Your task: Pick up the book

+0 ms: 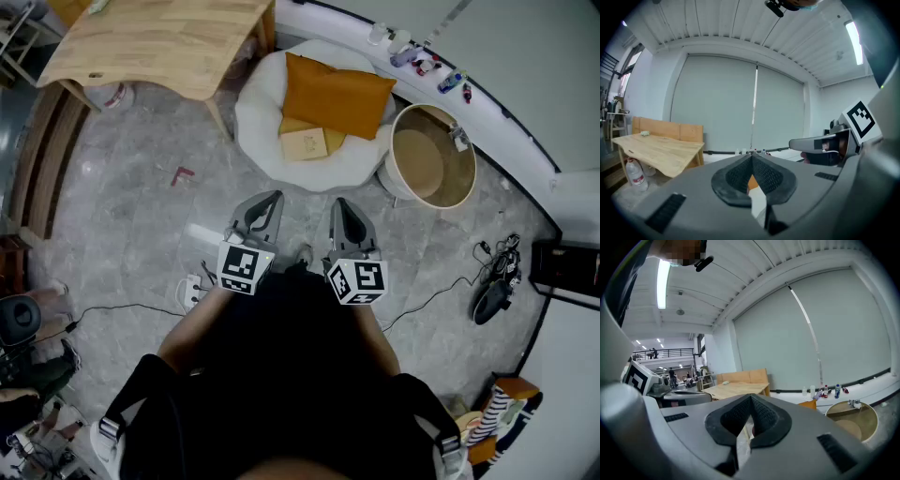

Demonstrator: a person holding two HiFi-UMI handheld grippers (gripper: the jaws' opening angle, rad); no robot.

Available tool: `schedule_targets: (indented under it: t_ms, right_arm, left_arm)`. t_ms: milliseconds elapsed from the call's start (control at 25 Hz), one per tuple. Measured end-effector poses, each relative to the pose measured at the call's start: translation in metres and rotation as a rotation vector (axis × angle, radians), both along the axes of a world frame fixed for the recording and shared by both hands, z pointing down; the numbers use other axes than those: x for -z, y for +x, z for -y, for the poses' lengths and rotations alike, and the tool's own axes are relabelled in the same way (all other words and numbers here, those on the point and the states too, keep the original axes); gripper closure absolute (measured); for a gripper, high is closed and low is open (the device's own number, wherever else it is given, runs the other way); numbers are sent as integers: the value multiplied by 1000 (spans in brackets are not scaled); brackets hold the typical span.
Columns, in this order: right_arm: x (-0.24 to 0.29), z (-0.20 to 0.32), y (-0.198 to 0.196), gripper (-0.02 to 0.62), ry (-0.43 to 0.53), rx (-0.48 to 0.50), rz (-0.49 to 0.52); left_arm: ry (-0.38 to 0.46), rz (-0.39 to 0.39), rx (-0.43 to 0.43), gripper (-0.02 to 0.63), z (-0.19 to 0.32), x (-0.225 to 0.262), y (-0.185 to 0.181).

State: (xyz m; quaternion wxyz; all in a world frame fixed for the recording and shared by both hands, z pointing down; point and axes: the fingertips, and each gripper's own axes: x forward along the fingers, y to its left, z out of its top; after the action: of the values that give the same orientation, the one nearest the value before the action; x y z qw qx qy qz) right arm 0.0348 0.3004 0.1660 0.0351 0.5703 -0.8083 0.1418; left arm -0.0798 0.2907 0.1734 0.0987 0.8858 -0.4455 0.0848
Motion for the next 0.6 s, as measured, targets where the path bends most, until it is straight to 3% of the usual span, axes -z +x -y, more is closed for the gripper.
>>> schedule_targets:
  t_ms: [600]
  right_arm:
    - [1,-6,-16,592,-4,-23,14]
  left_arm:
    - [-1,-15,2,600,-7,-1,-20]
